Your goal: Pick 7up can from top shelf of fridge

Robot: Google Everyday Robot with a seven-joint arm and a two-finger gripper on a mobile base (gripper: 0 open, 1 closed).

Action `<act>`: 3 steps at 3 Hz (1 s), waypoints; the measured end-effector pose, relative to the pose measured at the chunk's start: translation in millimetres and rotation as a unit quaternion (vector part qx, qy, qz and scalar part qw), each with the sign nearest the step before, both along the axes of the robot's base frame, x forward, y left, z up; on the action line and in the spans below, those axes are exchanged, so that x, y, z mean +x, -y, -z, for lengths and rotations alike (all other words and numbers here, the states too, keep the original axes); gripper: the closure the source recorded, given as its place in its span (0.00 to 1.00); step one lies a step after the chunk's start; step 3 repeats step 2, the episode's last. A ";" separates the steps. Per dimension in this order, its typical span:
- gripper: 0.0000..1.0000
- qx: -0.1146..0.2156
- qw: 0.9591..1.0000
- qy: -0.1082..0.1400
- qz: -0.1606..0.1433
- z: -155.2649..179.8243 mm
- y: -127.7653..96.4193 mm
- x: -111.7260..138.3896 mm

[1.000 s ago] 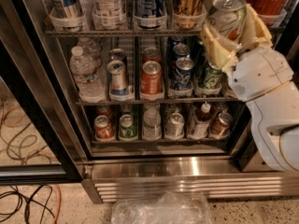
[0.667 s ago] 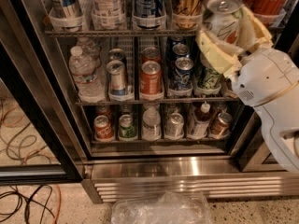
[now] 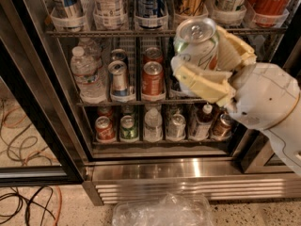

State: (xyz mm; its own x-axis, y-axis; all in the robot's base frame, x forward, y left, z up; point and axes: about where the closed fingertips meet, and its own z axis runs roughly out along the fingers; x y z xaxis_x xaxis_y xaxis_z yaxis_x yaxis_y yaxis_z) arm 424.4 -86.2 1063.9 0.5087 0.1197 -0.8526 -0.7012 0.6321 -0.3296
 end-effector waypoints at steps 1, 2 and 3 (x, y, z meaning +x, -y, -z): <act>1.00 -0.009 1.000 0.004 -0.024 2.0 -9.0 -10.2; 1.00 -0.009 1.000 0.004 -0.024 2.0 -9.0 -10.2; 1.00 -0.009 1.000 0.004 -0.024 2.0 -9.0 -10.2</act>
Offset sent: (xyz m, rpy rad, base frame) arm -0.0102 0.0090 -0.0020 -0.0188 -0.0082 0.0478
